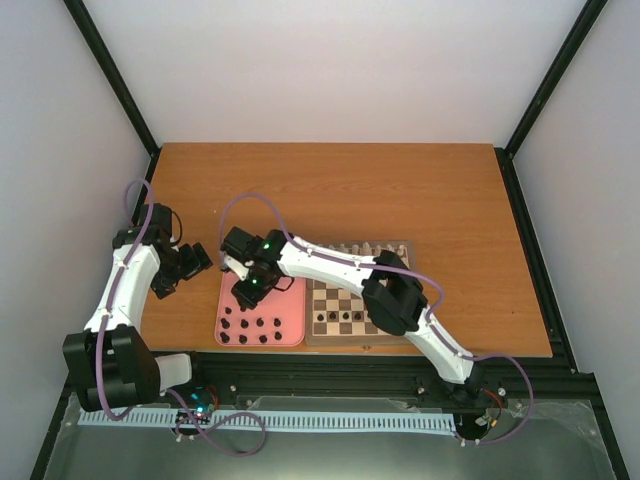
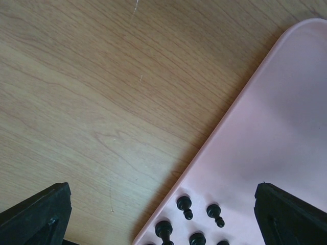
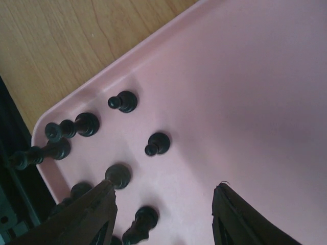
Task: Set up the chess pieces on the board
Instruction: Pick up the chess piece from the storage box.
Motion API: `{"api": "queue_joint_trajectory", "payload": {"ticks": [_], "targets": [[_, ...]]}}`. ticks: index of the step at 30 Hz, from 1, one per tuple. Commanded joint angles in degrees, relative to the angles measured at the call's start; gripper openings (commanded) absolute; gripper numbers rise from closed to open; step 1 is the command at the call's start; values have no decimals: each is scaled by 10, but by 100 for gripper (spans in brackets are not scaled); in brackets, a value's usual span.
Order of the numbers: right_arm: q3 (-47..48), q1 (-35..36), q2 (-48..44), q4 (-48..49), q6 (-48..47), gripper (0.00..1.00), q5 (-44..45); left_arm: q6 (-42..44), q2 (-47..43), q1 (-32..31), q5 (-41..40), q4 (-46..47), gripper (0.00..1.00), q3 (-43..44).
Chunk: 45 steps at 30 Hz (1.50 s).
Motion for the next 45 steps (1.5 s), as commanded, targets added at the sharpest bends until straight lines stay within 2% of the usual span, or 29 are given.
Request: {"api": "queue_joint_trajectory", "payload": {"ticks": [1, 22, 29, 36, 45], "targets": [[40, 0, 40, -2, -17, 52, -33, 2, -13, 5, 5, 4, 100, 5], [108, 2, 118, -23, -21, 45, -32, -1, -17, 5, 8, 4, 100, 4], [113, 2, 125, -25, -19, 36, -22, -1, -16, 5, 5, 5, 100, 4], [114, 1, 127, -32, -19, 17, -23, 0, -16, 6, 5, 5, 100, 3], [111, 1, 119, -40, -19, 5, 6, 0, -17, 5, 3, 5, 100, 1]]}}
